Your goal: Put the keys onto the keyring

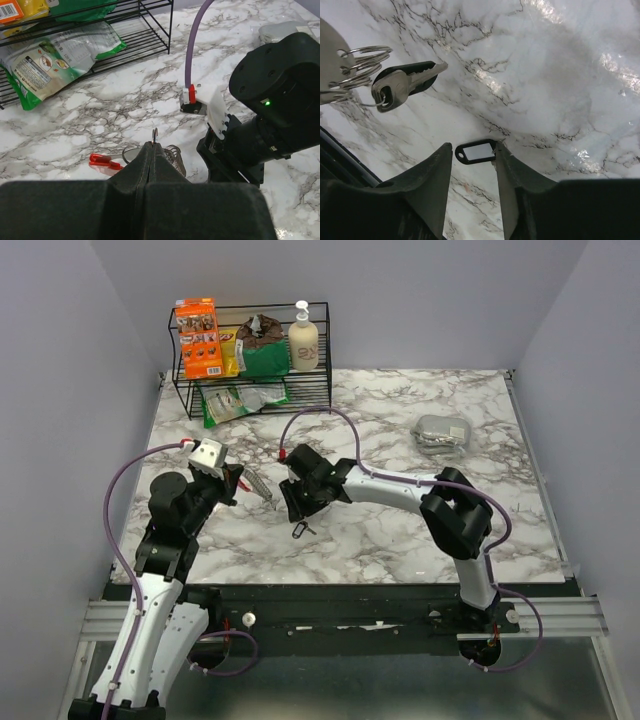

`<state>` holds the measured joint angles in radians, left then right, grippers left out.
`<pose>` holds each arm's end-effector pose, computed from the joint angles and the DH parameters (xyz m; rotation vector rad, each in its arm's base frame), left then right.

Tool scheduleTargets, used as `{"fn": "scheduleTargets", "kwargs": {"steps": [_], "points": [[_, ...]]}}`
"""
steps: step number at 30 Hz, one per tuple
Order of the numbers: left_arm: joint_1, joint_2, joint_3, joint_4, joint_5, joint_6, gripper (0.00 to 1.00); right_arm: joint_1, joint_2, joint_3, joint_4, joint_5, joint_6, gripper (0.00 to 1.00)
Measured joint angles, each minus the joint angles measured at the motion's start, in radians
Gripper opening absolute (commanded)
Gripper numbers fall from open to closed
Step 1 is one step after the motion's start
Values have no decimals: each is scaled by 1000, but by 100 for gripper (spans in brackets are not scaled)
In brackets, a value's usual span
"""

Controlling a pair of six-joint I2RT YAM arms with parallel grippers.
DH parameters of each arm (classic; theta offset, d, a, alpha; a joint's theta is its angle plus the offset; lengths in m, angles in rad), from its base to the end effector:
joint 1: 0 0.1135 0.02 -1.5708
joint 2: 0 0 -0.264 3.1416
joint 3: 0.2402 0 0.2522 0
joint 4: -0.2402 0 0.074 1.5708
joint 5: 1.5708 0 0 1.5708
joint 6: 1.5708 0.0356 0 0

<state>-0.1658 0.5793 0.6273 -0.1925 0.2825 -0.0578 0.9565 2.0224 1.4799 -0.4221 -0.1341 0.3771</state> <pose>0.1443 -0.0342 0.3141 0.3030 1.6997 -0.4075 0.2487 0.3609 0.1861 -0.8164 2.5426 0.6573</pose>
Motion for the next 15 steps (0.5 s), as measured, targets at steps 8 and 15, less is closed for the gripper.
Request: {"fn": "scheduleTargets", "kwargs": {"steps": [8,15], "points": [[0,-8,0,0,-2,2,0,18,22,19,-62,56,7,45],[0,-17,0,-1,-3,3,0,20,41,19,-75,71,9,33]]}}
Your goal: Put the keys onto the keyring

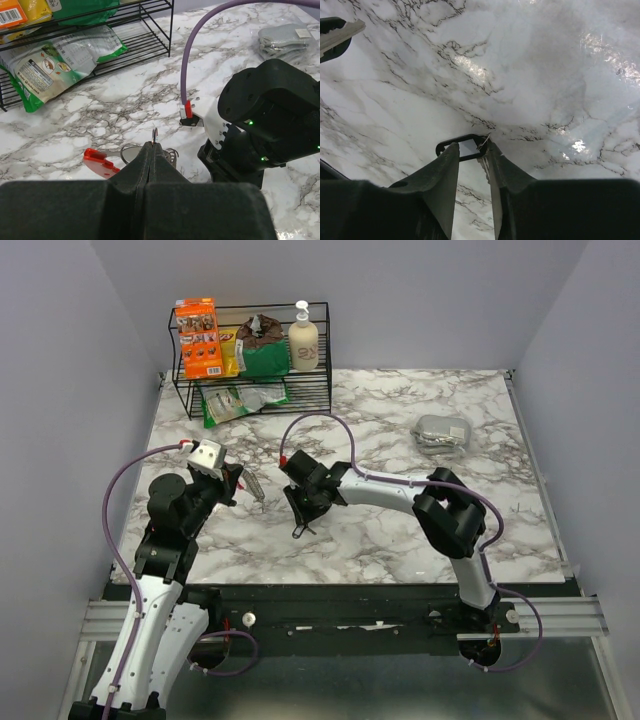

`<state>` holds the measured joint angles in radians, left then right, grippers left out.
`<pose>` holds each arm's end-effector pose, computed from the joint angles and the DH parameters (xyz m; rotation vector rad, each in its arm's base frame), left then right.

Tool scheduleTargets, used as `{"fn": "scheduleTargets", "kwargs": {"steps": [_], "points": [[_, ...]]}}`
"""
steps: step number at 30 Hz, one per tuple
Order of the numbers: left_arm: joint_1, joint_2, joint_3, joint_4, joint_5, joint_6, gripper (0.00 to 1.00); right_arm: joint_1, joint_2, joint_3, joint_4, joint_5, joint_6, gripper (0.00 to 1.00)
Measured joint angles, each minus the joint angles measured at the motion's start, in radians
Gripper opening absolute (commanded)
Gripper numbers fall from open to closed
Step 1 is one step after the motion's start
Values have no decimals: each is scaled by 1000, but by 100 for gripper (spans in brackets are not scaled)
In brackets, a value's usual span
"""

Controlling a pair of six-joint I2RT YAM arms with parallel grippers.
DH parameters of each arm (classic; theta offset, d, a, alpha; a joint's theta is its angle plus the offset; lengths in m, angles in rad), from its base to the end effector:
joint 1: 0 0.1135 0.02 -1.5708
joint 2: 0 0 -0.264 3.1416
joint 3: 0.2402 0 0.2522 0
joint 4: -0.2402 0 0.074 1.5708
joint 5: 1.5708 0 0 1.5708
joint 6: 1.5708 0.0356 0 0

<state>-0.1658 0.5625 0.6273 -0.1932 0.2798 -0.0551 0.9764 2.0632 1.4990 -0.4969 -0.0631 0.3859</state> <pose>0.1410 -0.0336 0.3162 0.3037 1.6832 -0.4021 0.2430 0.3636 0.1702 -0.8183 2.6133 0.5163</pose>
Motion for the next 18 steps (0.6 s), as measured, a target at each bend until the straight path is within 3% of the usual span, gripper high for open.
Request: {"fn": "scheduleTargets", "kwargs": {"steps": [5,7,18], "points": [[0,-2,0,0,0,1,0,0,13,0,-2,1,6,8],[0,-2,0,0,0,2,0,0,13,-1,-2,2,6,4],[0,-11,0,0,0,3,0,1,-32,-73,50,35,-2,0]]}}
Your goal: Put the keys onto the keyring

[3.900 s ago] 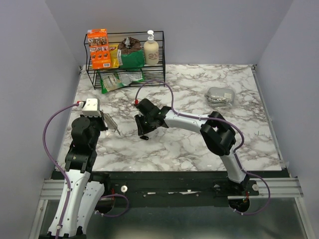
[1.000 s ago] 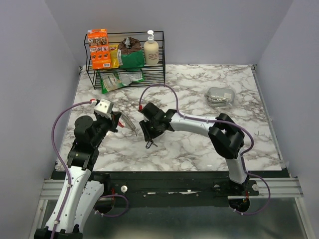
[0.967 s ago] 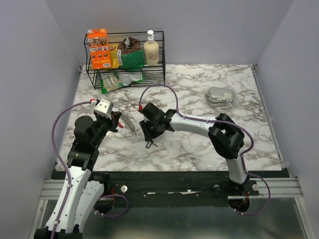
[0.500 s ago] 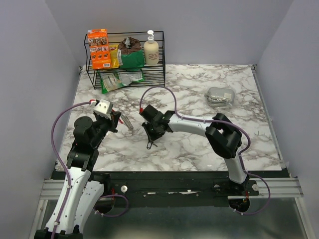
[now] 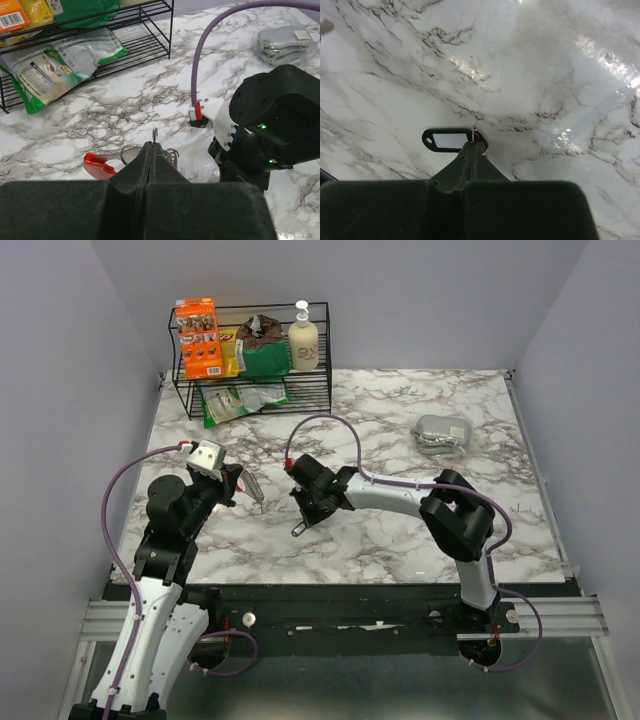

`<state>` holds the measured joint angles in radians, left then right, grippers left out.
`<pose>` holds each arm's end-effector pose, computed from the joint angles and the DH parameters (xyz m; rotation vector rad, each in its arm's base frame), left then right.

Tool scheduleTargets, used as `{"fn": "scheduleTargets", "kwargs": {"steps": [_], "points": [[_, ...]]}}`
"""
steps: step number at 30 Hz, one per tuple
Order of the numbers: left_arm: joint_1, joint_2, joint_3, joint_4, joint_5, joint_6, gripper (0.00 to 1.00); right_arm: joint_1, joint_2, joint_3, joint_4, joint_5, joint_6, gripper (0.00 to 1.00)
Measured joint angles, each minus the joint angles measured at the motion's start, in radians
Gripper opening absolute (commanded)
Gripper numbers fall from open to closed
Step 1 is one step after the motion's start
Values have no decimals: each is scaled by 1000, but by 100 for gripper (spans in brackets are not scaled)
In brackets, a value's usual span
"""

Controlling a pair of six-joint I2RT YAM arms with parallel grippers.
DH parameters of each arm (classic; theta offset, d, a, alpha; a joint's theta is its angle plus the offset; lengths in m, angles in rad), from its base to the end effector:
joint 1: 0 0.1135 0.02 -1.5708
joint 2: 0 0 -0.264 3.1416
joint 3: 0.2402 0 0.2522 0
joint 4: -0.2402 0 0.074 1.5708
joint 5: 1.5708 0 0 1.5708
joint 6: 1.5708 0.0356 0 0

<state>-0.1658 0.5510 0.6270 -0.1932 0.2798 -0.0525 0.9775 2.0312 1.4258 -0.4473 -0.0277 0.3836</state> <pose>0.1387 -0.0332 0.3175 0.3063 1.6714 -0.3993 0.2380 0.3547 0.1647 -0.8041 2.5937 0.4820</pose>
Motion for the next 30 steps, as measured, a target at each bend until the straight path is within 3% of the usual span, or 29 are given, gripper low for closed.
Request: {"fn": "scheduleTargets", "kwargs": {"steps": [9,19,30], "points": [[0,-4,-3,2,11,0,0,2,-160,-125,55,50,-60,0],[-8,-2,-15,18,115,-1,0,2,-373,-315,188,63,-87,0],[-148,23,-15,30,224,19,0,2,-666,-452,318,-16,-178,0]]}}
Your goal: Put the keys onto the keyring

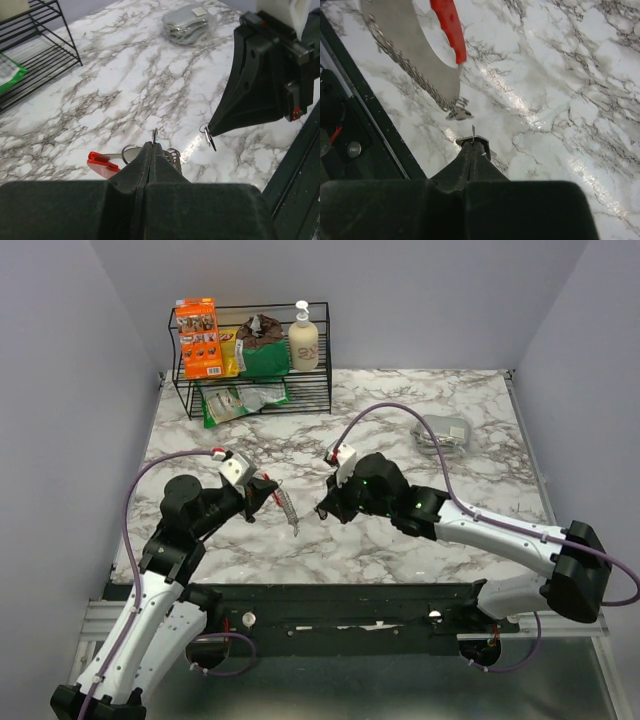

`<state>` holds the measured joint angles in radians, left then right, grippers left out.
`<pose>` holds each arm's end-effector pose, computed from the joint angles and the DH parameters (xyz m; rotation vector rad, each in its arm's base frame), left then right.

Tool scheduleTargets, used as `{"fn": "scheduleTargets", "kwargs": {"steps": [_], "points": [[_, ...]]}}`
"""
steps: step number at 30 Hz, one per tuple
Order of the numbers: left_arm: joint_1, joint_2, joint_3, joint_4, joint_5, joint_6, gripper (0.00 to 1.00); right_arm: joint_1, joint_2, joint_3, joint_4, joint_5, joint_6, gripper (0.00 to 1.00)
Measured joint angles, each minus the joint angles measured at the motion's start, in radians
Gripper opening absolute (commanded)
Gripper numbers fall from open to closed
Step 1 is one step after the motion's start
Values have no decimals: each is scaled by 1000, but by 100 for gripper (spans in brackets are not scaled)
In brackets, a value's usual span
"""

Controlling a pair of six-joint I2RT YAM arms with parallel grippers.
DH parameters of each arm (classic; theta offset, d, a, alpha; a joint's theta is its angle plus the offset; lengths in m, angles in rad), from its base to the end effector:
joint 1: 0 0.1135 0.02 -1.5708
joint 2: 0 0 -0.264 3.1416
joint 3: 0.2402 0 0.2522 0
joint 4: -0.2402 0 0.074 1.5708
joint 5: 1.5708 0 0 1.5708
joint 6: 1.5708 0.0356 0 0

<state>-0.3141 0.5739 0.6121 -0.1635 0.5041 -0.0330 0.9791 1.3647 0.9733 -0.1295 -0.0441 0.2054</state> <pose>0.1327 -0.0612 0.3130 0.6149 1.6145 -0.6839 0.1718 0.2584 0.2794 -0.8496 2.0116 0.7459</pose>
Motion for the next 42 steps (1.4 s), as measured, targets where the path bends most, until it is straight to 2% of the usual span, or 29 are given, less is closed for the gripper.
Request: {"fn": "scheduleTargets", "kwargs": {"steps": [14,23,28,36,42], "points": [[-108,-1,-37,32,153,14,0,-17,-216,-114,51,-116,-158,0],[-132,-1,-54,85,203,-8,0,-24,-246,-124,75,-134,-222,1],[-183,49,-22,72,164,-13,0,-24,-248,-124,76,-138,-234,0],[-287,163,112,-3,2,17,0,-34,-298,-124,77,-146,-264,0],[-312,204,115,-39,-72,63,0,-54,-313,-137,82,-201,-289,0]]}}
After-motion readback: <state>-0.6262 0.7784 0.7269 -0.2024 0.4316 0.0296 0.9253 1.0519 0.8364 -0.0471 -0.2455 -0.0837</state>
